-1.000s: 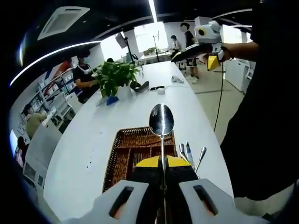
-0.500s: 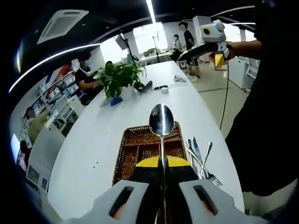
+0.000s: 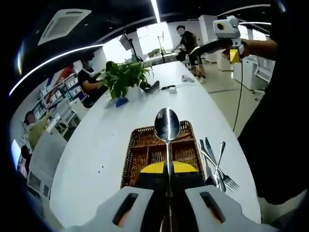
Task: Arrange the knives, forks, and spoons in their matching storage slots by inserting each utensil handle-first until every utensil is classified and aligned in the correct compartment
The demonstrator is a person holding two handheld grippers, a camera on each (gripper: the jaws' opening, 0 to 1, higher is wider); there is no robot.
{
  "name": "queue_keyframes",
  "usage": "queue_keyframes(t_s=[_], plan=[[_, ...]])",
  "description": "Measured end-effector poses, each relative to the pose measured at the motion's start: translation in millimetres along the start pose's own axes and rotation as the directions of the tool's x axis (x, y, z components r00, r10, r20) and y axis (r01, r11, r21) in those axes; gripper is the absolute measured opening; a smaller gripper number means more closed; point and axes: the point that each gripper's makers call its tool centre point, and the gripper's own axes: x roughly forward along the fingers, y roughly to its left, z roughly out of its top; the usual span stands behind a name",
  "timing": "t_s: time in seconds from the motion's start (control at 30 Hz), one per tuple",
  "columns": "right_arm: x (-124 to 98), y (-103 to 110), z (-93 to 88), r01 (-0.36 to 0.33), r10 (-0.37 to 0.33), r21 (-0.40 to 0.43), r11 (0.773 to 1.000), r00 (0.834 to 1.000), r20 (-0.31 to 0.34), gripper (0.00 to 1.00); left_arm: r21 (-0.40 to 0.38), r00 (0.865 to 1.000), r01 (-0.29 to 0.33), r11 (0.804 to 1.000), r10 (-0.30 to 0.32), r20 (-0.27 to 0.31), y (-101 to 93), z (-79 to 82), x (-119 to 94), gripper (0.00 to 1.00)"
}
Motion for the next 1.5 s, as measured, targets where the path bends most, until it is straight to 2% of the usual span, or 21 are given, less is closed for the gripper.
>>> queue_keyframes(t_s=[0.47,0.8,1.5], plan=[[-0.7,-17.8,-4.6,0.023,-0.023,0.019,1.000,1.000,-0.004,1.00,-0.011,1.000,0.009,1.000,-0.009,-0.006,23.6,2.9,21.2,0.00],[1.6,-31.5,-5.7,0.033,-0.033,0.026,0.999,0.999,-0.012,1.00,-0.015,1.000,-0.006,1.000,0.006,-0.001,53.8,5.1,29.8,0.00],[13.6,-47.6,-10.2,0.039,-0.038,0.023,0.999,0.998,-0.046,1.00,-0.021,0.999,0.015,1.000,-0.015,-0.036,83.6,-2.2,51.0,0.00]])
